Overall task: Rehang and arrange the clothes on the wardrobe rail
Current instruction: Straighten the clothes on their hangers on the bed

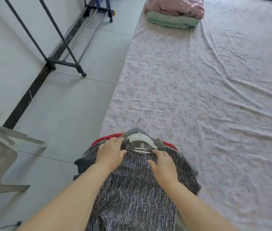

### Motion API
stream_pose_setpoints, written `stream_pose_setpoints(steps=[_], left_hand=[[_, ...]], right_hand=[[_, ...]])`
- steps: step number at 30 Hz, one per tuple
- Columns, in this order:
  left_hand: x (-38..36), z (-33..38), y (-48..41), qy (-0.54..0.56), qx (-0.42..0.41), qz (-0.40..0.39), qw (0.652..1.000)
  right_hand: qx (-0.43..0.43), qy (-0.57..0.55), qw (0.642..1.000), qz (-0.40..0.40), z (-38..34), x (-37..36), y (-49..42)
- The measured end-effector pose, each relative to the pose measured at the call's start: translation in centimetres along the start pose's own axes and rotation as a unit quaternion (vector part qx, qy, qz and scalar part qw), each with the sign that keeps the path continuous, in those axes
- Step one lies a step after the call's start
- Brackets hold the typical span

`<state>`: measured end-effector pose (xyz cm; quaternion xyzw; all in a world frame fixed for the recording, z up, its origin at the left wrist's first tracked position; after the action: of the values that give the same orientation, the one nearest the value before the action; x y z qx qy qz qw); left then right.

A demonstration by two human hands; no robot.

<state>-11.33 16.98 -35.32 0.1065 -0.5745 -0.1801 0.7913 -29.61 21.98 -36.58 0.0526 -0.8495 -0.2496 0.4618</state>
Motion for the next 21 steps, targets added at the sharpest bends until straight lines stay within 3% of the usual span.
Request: stream_pose_setpoints(steps=[12,21], left_hand=[[5.0,4.7,10.2,-0.033,-0.093,-0.041,0.994],[6.5,15.8,18.1,-0.119,-0.245,-0.081,0.959]], right_hand=[[-0.035,-0.039,0.997,0.057,-0.7,4.2,12.8],[-0.142,-0.076,0.974,0.156,5.8,9.3,26.7]])
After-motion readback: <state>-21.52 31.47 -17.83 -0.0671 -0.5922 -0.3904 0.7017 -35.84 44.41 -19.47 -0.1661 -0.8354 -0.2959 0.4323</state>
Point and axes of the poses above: each hand's wrist, its own y-axis away from the middle knuckle, its own x-axis out of the back of the hand, z = x × y, the point moved 9 cm from there along -y, towards the middle knuckle, and after that the axes turned 2 degrees about -x, right-handed, at the moved point
